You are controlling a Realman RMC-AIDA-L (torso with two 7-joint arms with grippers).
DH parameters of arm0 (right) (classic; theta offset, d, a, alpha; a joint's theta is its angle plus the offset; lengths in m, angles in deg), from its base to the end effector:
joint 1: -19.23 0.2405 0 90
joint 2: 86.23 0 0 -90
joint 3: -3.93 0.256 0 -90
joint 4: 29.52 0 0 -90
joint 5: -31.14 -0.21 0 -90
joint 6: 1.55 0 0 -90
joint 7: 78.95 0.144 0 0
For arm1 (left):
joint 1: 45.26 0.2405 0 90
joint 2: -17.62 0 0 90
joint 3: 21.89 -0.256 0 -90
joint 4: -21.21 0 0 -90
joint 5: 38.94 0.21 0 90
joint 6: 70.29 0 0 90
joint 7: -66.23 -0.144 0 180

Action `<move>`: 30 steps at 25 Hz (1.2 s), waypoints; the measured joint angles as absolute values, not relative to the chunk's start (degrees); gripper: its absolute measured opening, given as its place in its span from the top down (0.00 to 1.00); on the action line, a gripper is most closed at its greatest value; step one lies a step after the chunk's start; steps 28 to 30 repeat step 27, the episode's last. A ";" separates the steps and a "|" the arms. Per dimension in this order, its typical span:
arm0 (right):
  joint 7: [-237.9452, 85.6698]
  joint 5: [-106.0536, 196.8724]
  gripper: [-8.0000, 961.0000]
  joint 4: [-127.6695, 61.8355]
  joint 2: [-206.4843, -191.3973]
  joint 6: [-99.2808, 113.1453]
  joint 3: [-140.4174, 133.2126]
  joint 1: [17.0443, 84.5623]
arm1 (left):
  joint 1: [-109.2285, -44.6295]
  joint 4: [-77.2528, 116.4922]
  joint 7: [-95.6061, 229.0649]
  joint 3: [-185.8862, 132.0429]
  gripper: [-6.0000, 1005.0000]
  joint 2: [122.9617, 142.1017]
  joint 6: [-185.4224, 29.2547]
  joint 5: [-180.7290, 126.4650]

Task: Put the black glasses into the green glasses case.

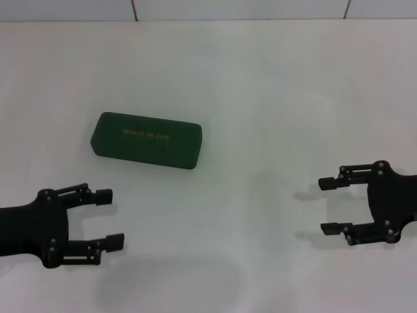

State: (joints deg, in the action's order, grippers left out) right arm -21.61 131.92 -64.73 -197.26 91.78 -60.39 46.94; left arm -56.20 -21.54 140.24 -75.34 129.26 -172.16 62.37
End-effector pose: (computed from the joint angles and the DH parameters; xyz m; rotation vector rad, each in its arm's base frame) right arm 0.2651 0.3043 0.0033 -2.9844 -0.0448 0.5822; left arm -0.3223 0.2297 0.0437 -2.8039 -0.6225 -0.7284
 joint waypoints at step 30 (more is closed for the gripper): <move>-20.77 133.63 0.29 -67.40 -196.42 91.27 -60.06 49.02 | -57.79 -22.12 143.70 -74.52 0.13 128.75 -175.40 66.22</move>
